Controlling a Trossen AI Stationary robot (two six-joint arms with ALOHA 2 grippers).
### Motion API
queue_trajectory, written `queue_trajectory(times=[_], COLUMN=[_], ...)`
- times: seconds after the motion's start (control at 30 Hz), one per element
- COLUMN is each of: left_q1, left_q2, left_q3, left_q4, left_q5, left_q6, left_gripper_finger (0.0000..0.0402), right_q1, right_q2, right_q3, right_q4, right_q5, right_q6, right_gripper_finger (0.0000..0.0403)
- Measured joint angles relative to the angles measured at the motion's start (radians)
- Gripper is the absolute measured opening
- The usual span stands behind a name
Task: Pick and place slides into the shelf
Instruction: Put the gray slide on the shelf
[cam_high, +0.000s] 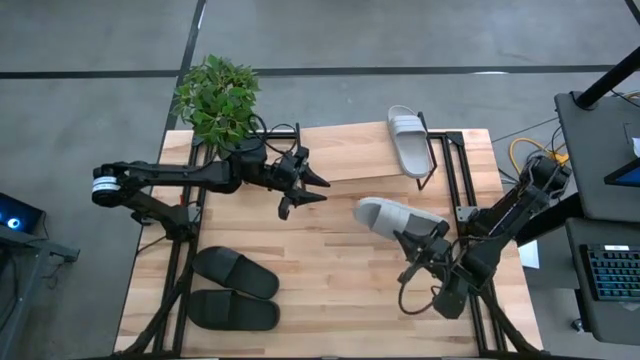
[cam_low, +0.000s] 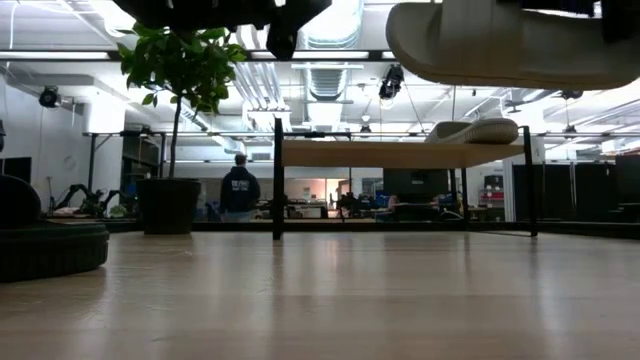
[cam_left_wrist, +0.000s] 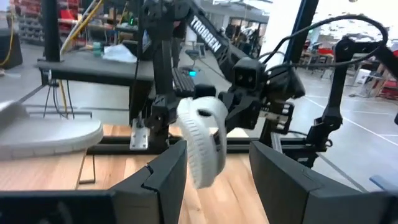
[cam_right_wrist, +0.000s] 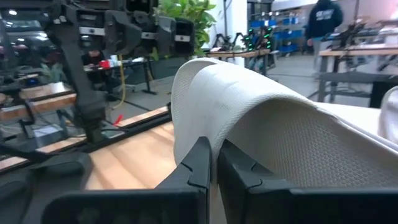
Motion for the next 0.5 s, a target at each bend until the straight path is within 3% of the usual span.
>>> queue_trajectory(times=[0.2, 0.5], left_q1=[-0.024, -0.052], left_q2=[0.051, 0.143], left_q3=[0.004, 0.032], left_q4=[0.115, 0.134], left_q5=[0.002, 0.002], left_q6=[-0.024, -0.025], left_gripper_finger=[0.0160, 0.0160], right_q1=[-0.055, -0.087], right_q2=[-0.025, -0.078], right_q3=[0.000, 0.000], right_q4=[0.002, 0.001], right_q5=[0.000, -0.001], right_q6=[-0.114, -0.167], right_gripper_finger=[0.0009, 0.0009])
